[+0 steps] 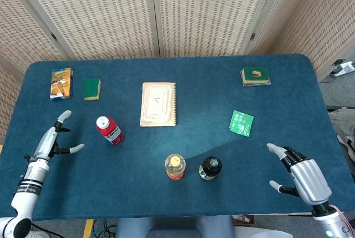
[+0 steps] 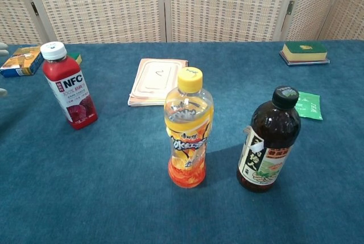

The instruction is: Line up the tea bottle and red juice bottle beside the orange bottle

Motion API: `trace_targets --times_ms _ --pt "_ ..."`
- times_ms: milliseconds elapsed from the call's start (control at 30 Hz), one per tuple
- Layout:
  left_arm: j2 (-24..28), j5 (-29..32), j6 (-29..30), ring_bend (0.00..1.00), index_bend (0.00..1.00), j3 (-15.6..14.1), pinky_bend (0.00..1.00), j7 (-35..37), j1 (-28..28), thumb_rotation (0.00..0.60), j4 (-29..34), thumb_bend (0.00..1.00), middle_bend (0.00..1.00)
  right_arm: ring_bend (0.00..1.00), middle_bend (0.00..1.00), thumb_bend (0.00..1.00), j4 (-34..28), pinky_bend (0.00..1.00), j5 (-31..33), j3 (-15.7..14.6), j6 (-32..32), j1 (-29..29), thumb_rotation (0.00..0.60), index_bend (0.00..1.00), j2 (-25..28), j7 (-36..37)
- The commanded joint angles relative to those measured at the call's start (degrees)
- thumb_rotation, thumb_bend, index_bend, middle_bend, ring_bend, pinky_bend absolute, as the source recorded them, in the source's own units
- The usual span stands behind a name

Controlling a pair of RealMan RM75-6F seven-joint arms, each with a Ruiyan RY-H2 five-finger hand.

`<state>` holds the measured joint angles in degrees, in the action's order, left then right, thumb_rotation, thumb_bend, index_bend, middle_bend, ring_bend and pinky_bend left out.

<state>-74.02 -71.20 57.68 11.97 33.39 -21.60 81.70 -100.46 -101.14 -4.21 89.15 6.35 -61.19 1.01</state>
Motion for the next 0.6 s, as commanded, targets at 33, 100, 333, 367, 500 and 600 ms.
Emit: trace_targets --times_ms 33,100,333,367,500,600 --pt "0.2 0.5 -1.8 0.00 0.00 0.2 0.21 1.5 -0.8 0.600 0.0 0.10 0.00 0.24 0.29 0.00 -0.1 0.46 -0.2 0.0 0.1 -0.1 0.600 0.16 0.1 0.0" --pt "0.4 0.7 -3.0 0.00 0.00 0.4 0.21 3.2 -1.2 0.600 0.6 0.10 0.00 0.24 0.29 0.00 -0.1 0.46 -0.3 0.1 0.1 -0.2 0.600 0.16 0.2 0.1" --pt "0.3 0.5 -5.4 0.00 0.00 1.1 0.20 5.4 -2.8 0.600 1.4 0.10 0.00 0.24 0.29 0.00 -0.2 0.46 -0.7 0.2 0.1 -0.4 0.600 0.16 0.5 0.5" --pt "0.1 0.6 -5.5 0.00 0.00 1.2 0.19 5.2 -3.0 0.600 1.5 0.10 0.00 0.24 0.29 0.00 -0.2 0.46 -0.7 0.2 0.1 -0.4 0.600 0.16 0.5 0.6" --pt "-0.4 1.4 -6.6 0.00 0.00 1.5 0.19 4.6 -4.0 0.600 1.5 0.10 0.00 0.24 0.29 0.00 -0.2 0.46 -0.9 0.3 0.1 -0.5 0.600 0.16 0.6 0.7" --pt "-0.7 2.2 -7.7 0.00 0.00 1.7 0.19 4.8 -4.6 0.600 1.6 0.10 0.00 0.24 0.29 0.00 -0.2 0.46 -0.9 0.4 0.0 -0.6 0.600 0.16 0.6 0.8"
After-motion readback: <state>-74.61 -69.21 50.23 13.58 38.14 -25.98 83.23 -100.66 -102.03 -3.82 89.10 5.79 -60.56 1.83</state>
